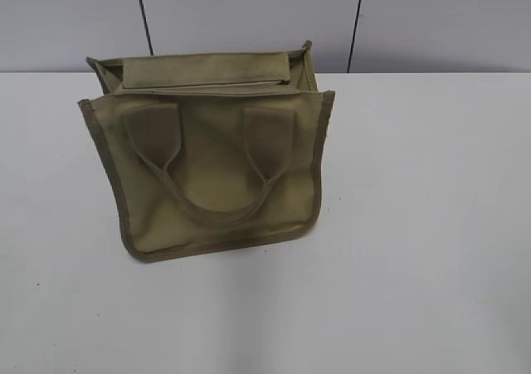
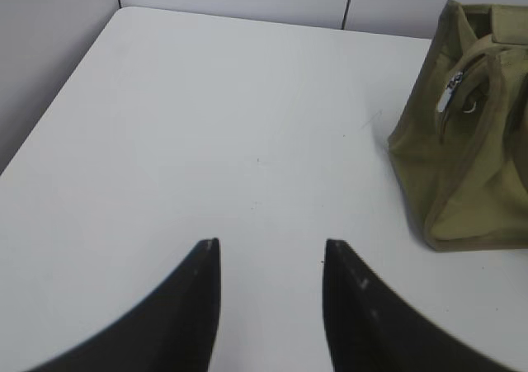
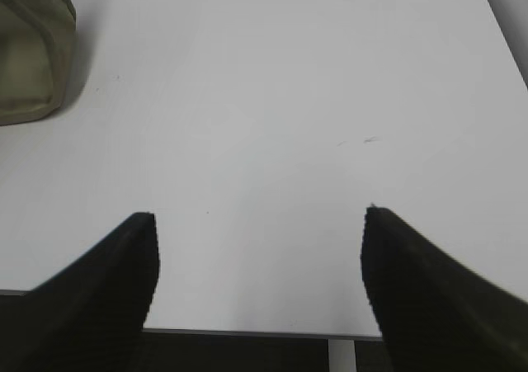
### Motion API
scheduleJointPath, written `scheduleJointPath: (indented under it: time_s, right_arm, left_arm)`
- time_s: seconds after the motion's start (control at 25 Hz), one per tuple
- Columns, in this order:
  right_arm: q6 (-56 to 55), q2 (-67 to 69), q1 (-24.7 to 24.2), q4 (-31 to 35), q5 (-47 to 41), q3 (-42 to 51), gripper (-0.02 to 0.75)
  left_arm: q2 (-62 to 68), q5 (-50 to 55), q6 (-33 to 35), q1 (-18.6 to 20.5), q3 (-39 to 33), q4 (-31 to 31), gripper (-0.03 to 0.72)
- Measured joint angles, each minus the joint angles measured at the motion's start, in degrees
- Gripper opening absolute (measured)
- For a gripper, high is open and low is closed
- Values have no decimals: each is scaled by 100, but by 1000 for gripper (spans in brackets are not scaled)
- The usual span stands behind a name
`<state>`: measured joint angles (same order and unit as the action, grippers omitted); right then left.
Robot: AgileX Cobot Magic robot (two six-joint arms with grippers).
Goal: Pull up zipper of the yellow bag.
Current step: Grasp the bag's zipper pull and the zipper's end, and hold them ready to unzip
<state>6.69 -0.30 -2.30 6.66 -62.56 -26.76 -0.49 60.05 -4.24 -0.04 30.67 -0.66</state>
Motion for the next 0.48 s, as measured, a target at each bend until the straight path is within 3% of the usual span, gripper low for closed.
scheduleJointPath:
  time_s: [0.48]
  right_arm:
    - [0, 0, 0, 0, 0, 0, 582]
  left_arm:
    - [0, 0, 0, 0, 0, 0, 310]
